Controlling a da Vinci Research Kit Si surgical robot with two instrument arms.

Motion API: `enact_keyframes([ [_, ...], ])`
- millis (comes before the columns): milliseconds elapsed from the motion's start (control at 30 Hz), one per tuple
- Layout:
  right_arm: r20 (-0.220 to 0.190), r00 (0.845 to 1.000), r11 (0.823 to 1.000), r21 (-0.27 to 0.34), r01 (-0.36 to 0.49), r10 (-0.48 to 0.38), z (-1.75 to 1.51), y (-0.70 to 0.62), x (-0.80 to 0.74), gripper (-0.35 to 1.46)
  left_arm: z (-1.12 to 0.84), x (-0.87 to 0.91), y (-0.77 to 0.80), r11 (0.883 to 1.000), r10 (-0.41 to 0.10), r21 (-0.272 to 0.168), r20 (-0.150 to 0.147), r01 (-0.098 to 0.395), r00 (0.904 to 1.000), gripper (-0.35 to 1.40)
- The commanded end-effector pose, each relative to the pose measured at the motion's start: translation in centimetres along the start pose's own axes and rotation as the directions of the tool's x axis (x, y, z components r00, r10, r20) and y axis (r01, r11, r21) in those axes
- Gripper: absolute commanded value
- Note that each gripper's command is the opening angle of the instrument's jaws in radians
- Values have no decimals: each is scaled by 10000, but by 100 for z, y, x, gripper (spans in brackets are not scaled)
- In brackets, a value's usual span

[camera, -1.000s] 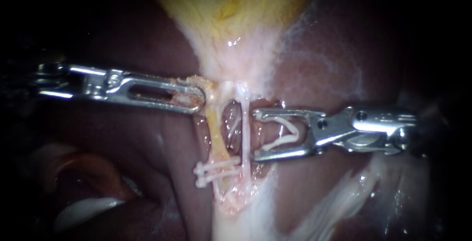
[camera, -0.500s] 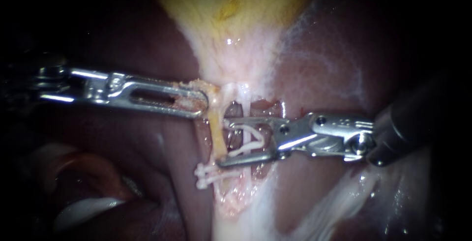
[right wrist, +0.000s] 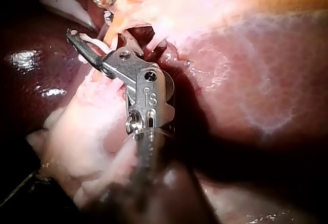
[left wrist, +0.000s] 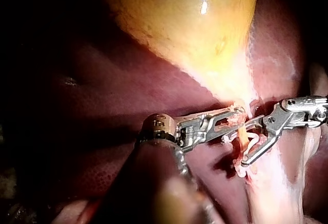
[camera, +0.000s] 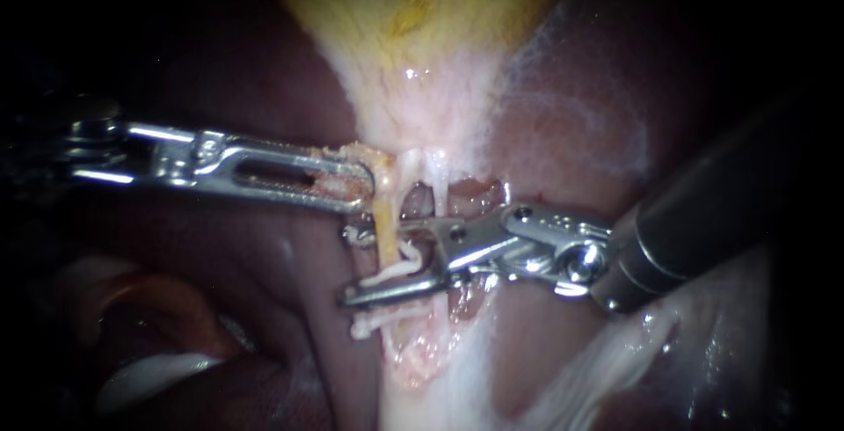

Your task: Clipping third clip left tube

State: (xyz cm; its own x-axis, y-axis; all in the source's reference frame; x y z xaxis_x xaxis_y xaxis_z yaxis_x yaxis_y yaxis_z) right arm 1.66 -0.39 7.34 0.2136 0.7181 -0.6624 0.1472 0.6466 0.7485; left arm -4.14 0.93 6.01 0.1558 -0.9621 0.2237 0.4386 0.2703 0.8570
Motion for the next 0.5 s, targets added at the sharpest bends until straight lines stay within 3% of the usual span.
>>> enact_keyframes([
  [33,-33,10000,10000,-58,22,-22,-1,1,4,42,0,0,1,10000,-4,18,-6,4,10000,-35],
  [500,-155,9999,9992,-391,-21,15,-5,9,11,32,1,-1,2,10000,-4,18,-5,4,10000,-35],
])
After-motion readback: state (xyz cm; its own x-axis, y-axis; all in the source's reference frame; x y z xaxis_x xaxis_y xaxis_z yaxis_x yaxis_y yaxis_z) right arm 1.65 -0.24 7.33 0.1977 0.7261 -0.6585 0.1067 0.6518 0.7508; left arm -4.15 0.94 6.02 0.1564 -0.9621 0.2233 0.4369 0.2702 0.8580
